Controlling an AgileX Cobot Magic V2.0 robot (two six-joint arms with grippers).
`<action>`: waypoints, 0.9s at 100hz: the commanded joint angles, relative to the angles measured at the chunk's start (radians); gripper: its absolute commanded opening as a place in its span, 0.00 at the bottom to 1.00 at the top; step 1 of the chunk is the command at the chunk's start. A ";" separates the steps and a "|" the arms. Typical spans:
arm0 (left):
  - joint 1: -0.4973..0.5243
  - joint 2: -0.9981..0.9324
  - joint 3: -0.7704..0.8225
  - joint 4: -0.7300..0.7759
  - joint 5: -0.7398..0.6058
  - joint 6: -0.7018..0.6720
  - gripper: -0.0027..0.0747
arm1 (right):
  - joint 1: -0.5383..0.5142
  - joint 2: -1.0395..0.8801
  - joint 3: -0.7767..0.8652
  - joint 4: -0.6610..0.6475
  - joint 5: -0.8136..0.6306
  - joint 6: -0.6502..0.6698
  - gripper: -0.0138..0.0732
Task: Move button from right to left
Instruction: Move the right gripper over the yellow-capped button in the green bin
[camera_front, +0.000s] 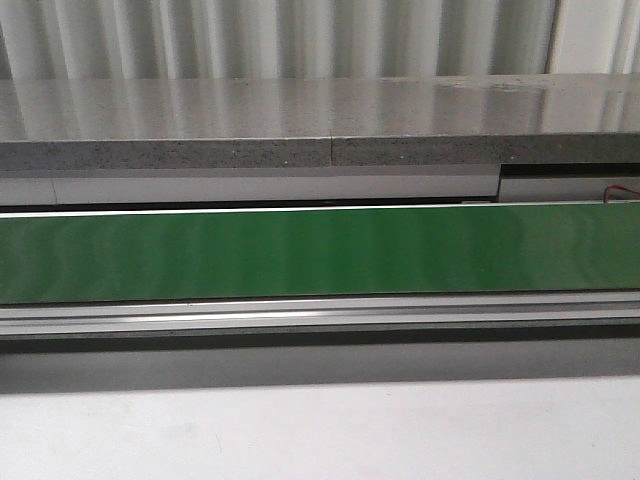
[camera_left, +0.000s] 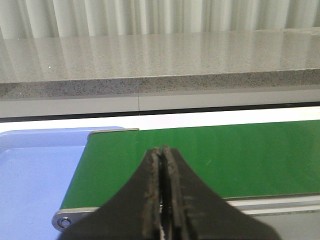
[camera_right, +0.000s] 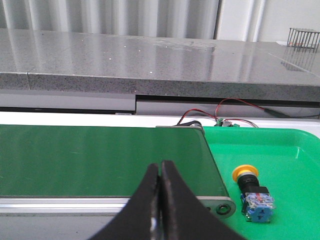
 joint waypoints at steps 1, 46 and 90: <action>0.001 -0.032 0.039 -0.009 -0.073 0.002 0.01 | -0.008 -0.020 -0.022 0.001 -0.079 -0.004 0.08; 0.001 -0.032 0.039 -0.009 -0.073 0.002 0.01 | -0.008 -0.020 -0.022 0.001 -0.079 -0.004 0.08; 0.001 -0.032 0.039 -0.009 -0.073 0.002 0.01 | -0.008 -0.020 -0.043 0.000 -0.056 -0.004 0.08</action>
